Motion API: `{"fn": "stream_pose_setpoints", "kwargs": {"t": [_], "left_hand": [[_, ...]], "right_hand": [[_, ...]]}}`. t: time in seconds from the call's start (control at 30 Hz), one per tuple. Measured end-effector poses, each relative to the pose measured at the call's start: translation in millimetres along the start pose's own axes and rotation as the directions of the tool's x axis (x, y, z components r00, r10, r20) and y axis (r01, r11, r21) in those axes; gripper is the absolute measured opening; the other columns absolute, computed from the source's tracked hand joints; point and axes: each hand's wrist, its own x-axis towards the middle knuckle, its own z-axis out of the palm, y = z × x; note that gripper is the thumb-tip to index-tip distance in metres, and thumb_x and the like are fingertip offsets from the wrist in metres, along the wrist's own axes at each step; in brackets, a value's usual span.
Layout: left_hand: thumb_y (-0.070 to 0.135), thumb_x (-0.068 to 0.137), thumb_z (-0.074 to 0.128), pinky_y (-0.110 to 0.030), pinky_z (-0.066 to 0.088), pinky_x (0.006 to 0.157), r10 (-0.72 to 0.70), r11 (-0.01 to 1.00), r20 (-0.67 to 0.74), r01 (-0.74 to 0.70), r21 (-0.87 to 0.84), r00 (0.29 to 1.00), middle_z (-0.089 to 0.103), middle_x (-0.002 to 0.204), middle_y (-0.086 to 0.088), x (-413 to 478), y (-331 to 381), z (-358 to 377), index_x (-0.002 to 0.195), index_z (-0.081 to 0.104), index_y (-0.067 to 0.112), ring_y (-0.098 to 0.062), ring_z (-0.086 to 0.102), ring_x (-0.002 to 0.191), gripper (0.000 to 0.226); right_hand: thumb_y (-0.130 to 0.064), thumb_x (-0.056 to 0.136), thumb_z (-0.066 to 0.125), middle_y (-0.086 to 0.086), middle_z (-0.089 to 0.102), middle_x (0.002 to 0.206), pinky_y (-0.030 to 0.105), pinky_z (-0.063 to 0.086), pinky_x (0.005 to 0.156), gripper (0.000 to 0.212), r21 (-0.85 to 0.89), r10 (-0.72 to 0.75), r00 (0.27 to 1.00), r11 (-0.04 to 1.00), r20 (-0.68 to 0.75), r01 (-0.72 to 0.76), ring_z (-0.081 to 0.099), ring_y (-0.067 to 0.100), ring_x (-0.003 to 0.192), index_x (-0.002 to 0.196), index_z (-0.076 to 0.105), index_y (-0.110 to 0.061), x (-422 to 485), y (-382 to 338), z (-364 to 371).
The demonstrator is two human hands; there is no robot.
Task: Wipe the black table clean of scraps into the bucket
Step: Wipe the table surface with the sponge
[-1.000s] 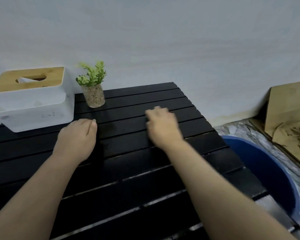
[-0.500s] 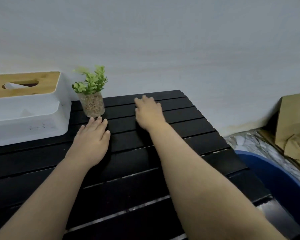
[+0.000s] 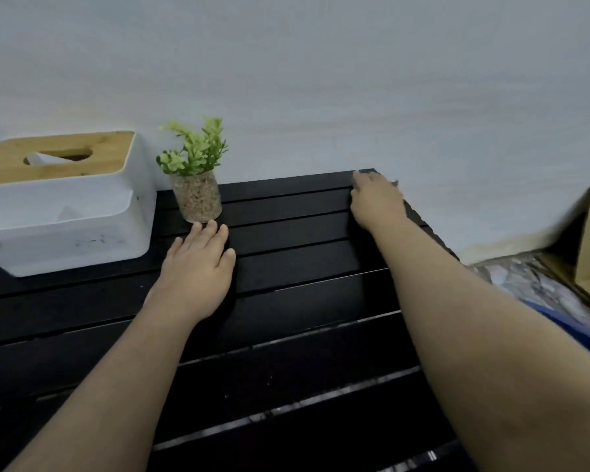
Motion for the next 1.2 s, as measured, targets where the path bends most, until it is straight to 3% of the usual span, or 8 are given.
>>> {"fn": "stream_pose_setpoints", "kwargs": {"t": [0.23, 0.47, 0.57, 0.7, 0.83, 0.93, 1.1, 1.2], "left_hand": [[0.031, 0.095, 0.032, -0.035, 0.011, 0.115, -0.042, 0.982, 0.012, 0.043, -0.184, 0.999, 0.021, 0.154, -0.003, -13.9, 9.4, -22.1, 0.143, 0.025, 0.018, -0.017, 0.015, 0.142, 0.051], [0.027, 0.094, 0.036, -0.037, 0.020, 0.111, 0.022, 0.989, -0.024, -0.025, -0.149, 0.999, 0.033, 0.149, -0.006, -112.2, 46.9, -41.0, 0.141, 0.031, 0.017, -0.020, 0.021, 0.141, 0.048], [0.030, 0.094, 0.034, -0.034, 0.017, 0.111, -0.021, 0.979, -0.006, 0.020, -0.201, 1.000, 0.030, 0.151, -0.003, -175.2, 62.1, -36.1, 0.141, 0.029, 0.019, -0.015, 0.016, 0.142, 0.048], [0.032, 0.094, 0.030, -0.037, 0.012, 0.114, -0.079, 0.970, -0.001, 0.076, -0.229, 0.997, 0.029, 0.152, -0.001, -236.3, 85.7, -32.6, 0.141, 0.029, 0.019, -0.013, 0.012, 0.143, 0.049], [0.034, 0.094, 0.026, -0.032, 0.002, 0.115, 0.034, 0.974, 0.034, -0.025, -0.225, 0.999, 0.018, 0.155, 0.001, -275.1, 123.8, -22.4, 0.143, 0.021, 0.018, -0.010, 0.004, 0.143, 0.052], [0.035, 0.094, 0.024, -0.031, 0.000, 0.114, 0.059, 0.980, 0.046, -0.049, -0.194, 0.997, 0.016, 0.155, 0.001, -298.5, 138.7, -13.1, 0.143, 0.021, 0.017, -0.011, 0.003, 0.143, 0.052], [0.037, 0.095, 0.021, -0.036, 0.002, 0.116, 0.049, 0.993, 0.092, -0.039, -0.111, 0.995, 0.015, 0.156, -0.003, -312.9, 145.7, 0.4, 0.144, 0.019, 0.015, -0.016, 0.004, 0.144, 0.054], [0.038, 0.095, 0.017, -0.037, 0.001, 0.117, 0.067, 0.998, 0.108, -0.066, -0.016, 0.992, 0.009, 0.157, -0.003, -318.4, 143.1, 7.9, 0.144, 0.015, 0.014, -0.017, 0.000, 0.144, 0.055]], "right_hand": [[-0.028, 0.086, 0.056, 0.008, 0.051, 0.117, 0.047, 0.044, 0.092, 0.024, 0.324, -0.601, 0.795, 0.771, 0.085, 0.548, 0.046, 0.030, 0.107, 0.109, 0.055, -0.023, -121.8, -71.6, -17.3], [-0.016, 0.088, 0.050, 0.015, 0.052, 0.124, 0.037, 0.039, 0.100, 0.023, 0.261, 0.035, 0.999, 0.965, 0.004, -0.035, 0.046, 0.033, 0.116, 0.109, 0.057, -0.010, -147.1, 61.8, -67.7], [-0.012, 0.090, 0.048, 0.015, 0.057, 0.124, 0.043, 0.038, 0.099, 0.026, 0.282, -0.182, 0.981, 0.947, 0.066, 0.156, 0.047, 0.034, 0.118, 0.114, 0.057, -0.007, -207.6, 28.2, -71.8], [-0.013, 0.087, 0.052, 0.012, 0.058, 0.126, 0.045, 0.038, 0.104, 0.025, 0.403, -0.622, 0.777, 0.737, 0.092, 0.542, 0.050, 0.032, 0.120, 0.111, 0.059, -0.012, -336.7, 15.3, -96.9], [-0.010, 0.090, 0.052, 0.008, 0.058, 0.125, 0.047, 0.039, 0.101, 0.024, 0.326, -0.213, 0.976, 0.927, 0.048, 0.186, 0.051, 0.029, 0.117, 0.112, 0.061, -0.011, -346.0, 97.0, -130.1], [-0.014, 0.090, 0.050, 0.009, 0.053, 0.129, 0.044, 0.034, 0.102, 0.027, 0.200, 0.080, 0.997, 0.977, -0.003, -0.078, 0.046, 0.030, 0.118, 0.117, 0.058, -0.012, -355.2, 115.4, -133.5], [-0.024, 0.090, 0.051, 0.012, 0.059, 0.124, 0.044, 0.040, 0.099, 0.028, 0.326, -0.459, 0.887, 0.847, 0.051, 0.420, 0.051, 0.030, 0.118, 0.114, 0.061, -0.012, -422.9, 62.0, -124.6], [-0.018, 0.092, 0.053, 0.010, 0.058, 0.127, 0.050, 0.039, 0.100, 0.027, 0.324, -0.368, 0.929, 0.885, 0.043, 0.335, 0.050, 0.027, 0.121, 0.116, 0.061, -0.010, -411.9, 110.3, -137.9]]}}
